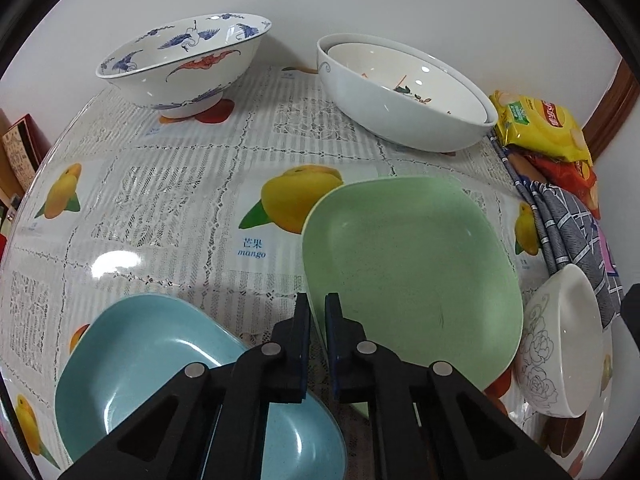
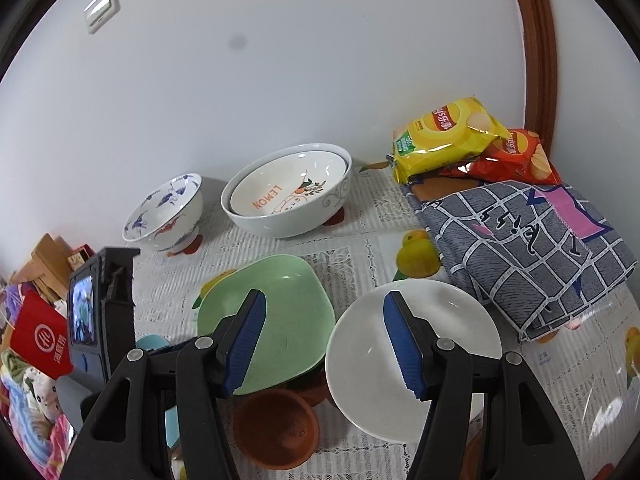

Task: Organize plates and bowls
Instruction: 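Close both grippers on the green plate rim and lift it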

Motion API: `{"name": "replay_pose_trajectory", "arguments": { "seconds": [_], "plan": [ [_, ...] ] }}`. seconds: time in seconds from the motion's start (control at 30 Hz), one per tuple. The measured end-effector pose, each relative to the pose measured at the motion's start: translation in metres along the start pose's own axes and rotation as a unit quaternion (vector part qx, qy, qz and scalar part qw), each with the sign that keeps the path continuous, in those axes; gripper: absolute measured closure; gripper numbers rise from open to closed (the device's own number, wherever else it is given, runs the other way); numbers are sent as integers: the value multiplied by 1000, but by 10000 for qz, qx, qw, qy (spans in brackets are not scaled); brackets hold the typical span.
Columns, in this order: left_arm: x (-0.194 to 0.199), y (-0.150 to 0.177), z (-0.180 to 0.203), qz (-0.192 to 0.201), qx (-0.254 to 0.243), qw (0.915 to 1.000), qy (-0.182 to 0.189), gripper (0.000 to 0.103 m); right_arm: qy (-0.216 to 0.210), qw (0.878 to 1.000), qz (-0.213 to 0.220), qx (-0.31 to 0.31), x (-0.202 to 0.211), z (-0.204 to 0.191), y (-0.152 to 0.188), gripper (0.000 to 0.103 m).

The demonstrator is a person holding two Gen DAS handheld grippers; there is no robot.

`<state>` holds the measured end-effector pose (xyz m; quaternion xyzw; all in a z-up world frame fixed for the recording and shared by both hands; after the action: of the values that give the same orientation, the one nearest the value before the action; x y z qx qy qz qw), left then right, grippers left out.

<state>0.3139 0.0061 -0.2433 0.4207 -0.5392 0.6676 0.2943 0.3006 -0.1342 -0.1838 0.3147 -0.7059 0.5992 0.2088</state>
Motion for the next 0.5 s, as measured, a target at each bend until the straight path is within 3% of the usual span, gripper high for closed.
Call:
{"name": "replay_pose_trajectory", "arguments": {
  "seconds": [0.17, 0.5],
  "plan": [
    [14, -5, -6, 60, 240, 9991, 354, 98, -7, 9999, -103, -14, -3, 1, 4, 42],
    [41, -14, -11, 204, 315, 9971, 655, 98, -118, 9997, -201, 66, -6, -7, 7, 42]
  ]
}}
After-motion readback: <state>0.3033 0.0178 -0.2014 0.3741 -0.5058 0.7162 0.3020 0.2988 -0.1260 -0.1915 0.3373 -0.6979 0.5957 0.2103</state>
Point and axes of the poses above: each gripper's, at about its wrist camera, not at the fingertips, and x roughly against the way its jaws point, z to its right, y to its underside, the point moved 6 cm from there along -x, roughly the way its jaws point, and after that the axes turned 4 degrees about -y, right-handed, at the moved point
